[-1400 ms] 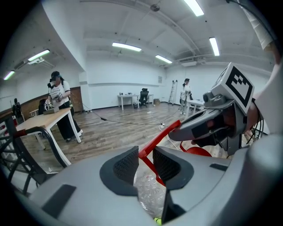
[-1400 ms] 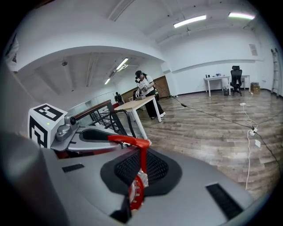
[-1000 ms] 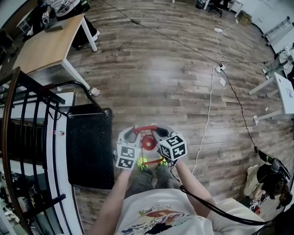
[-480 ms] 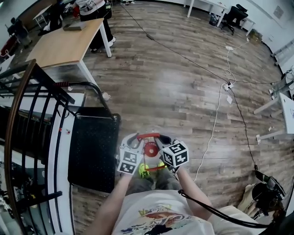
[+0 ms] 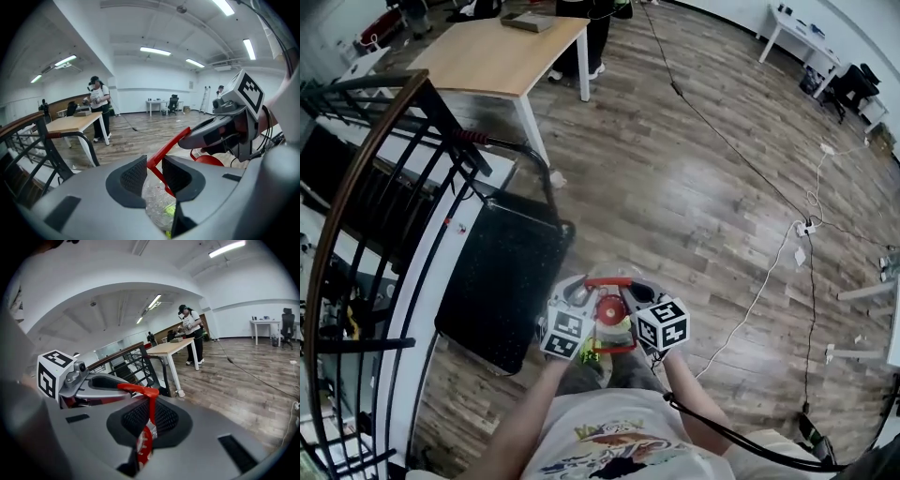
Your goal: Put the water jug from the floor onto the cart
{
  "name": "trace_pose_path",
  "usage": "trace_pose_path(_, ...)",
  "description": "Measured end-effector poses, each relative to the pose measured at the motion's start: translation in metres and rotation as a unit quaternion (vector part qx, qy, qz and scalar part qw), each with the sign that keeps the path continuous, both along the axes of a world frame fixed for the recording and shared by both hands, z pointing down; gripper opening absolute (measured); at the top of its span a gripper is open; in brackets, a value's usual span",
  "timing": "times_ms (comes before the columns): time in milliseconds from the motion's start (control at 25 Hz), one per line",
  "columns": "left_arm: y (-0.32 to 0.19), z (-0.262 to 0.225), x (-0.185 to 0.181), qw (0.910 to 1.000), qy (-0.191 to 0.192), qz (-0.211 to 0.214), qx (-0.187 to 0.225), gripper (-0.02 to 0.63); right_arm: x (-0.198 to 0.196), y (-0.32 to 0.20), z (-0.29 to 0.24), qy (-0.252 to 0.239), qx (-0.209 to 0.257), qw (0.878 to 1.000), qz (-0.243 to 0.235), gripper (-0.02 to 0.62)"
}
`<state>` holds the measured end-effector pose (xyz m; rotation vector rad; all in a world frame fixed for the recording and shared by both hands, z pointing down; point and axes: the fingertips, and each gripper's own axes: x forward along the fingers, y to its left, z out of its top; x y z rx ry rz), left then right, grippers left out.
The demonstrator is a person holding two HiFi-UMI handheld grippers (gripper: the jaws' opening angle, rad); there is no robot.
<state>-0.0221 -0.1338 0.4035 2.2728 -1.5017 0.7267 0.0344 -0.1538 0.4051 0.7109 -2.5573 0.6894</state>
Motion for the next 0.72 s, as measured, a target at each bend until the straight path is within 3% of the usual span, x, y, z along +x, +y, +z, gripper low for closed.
trace_pose_path(280,-0.014,0.017,-0.026,0.9945,-0.007,-0.103,-0.016,0.106,-0.032,-0.025,0.012,-0.008,-0.01,0.992,-0.124,0.02)
trace_pose_path(720,-0.035,0.022,-0.079,0.97,-0.018,-0.242,-0.008,0.104,-0.096,-0.059,0.017,-0.017,-0.002,0.966,-0.256,0.02)
